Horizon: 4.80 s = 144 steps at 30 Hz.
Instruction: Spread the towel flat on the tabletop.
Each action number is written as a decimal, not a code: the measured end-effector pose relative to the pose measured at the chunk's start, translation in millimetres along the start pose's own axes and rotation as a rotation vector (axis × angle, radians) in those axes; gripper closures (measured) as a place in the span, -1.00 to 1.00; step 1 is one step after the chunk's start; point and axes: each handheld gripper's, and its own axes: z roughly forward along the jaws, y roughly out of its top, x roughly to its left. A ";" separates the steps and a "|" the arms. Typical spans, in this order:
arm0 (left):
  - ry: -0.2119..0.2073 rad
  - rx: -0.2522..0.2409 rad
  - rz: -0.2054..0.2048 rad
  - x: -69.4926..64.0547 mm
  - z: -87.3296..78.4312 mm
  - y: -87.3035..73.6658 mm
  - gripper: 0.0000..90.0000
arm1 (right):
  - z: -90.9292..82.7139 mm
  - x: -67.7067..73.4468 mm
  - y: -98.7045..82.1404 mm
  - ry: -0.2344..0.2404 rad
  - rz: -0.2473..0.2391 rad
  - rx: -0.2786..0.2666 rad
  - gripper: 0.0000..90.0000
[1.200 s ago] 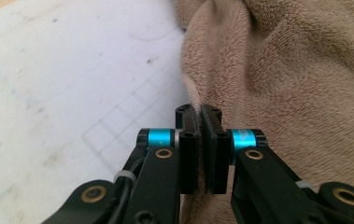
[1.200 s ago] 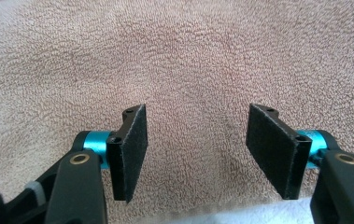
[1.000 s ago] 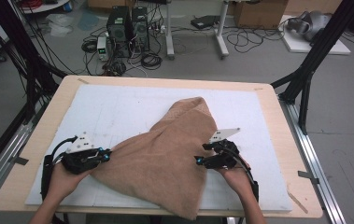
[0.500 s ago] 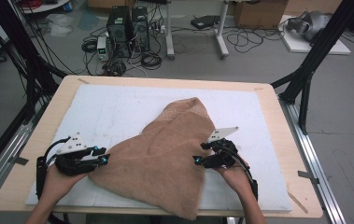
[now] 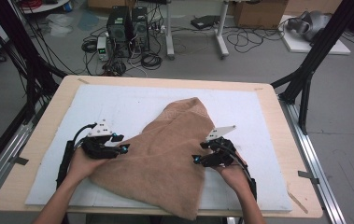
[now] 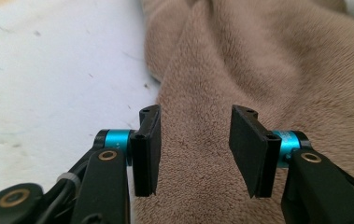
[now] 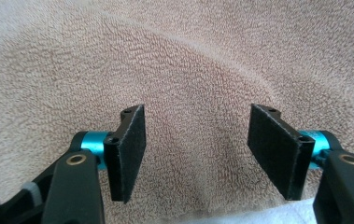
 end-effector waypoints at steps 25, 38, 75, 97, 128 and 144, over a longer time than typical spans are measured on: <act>0.047 0.059 -0.028 -0.9 -9.4 -35.1 0.99 | 10.6 1.9 -3.8 0.031 -0.051 0.021 0.85; 0.015 -0.012 -0.052 5.2 -14.5 -22.8 0.65 | 2.3 -0.1 -5.8 0.046 -0.045 0.009 0.85; 0.010 0.081 -0.011 1.5 0.6 -14.0 0.89 | -13.9 -3.4 -23.1 0.086 -0.034 0.016 0.82; 0.113 -0.003 0.006 -51.1 -87.1 -46.2 0.90 | -23.9 34.2 -2.3 0.167 -0.142 -0.044 0.82; 0.046 -0.052 -0.069 27.9 10.4 22.0 0.38 | -12.5 -42.3 27.5 0.007 0.081 -0.105 0.12; 0.031 0.073 -0.107 42.5 39.0 9.7 0.84 | 33.6 -47.7 25.1 0.003 0.021 0.079 0.98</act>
